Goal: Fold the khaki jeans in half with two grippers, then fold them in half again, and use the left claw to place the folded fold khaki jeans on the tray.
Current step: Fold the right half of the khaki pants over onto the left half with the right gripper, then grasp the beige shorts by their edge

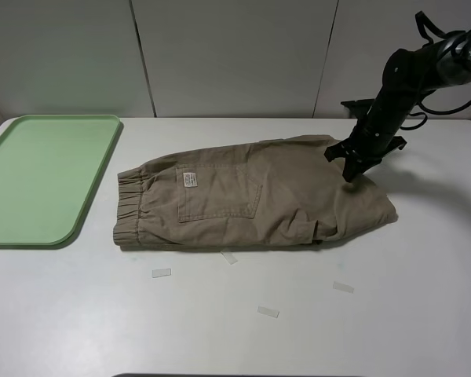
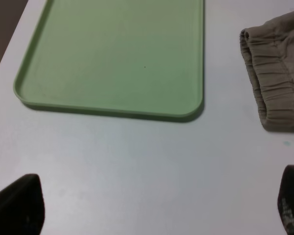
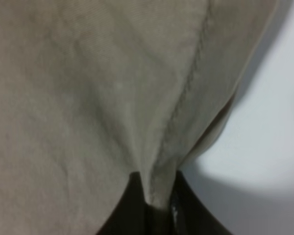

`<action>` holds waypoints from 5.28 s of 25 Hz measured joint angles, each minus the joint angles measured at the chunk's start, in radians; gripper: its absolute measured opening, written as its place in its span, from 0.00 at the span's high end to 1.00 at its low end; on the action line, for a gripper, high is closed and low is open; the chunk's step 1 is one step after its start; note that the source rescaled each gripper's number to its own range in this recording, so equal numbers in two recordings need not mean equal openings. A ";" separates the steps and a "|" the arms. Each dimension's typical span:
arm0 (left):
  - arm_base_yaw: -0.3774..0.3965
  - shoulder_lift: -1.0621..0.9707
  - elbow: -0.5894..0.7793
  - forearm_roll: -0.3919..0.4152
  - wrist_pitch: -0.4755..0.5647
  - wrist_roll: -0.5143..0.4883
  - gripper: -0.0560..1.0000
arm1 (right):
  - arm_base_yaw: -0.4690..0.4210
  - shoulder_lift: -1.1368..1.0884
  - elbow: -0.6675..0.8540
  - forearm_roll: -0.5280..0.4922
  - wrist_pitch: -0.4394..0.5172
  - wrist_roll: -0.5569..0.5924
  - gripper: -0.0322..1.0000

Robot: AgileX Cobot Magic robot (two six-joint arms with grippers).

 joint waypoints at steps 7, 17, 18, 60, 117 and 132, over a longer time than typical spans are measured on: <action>0.000 0.000 0.000 0.000 0.000 0.000 0.06 | 0.000 -0.064 -0.060 -0.096 0.139 0.051 0.92; 0.000 0.000 0.000 0.000 0.000 0.001 0.06 | 0.000 -0.212 -0.085 -0.186 0.251 0.080 0.92; 0.000 0.000 0.000 0.000 0.000 0.001 0.06 | 0.000 -0.226 -0.085 -0.191 0.262 0.080 0.92; 0.000 0.000 0.000 0.000 0.000 0.001 0.07 | 0.192 -0.408 -0.123 -0.411 0.411 0.323 0.92; 0.000 0.000 0.000 0.000 0.000 0.003 0.07 | 0.453 -0.497 0.077 -0.104 0.389 0.351 0.00; 0.000 0.000 0.000 0.000 0.000 0.003 0.07 | 0.453 -1.133 0.655 -0.104 0.395 0.310 0.00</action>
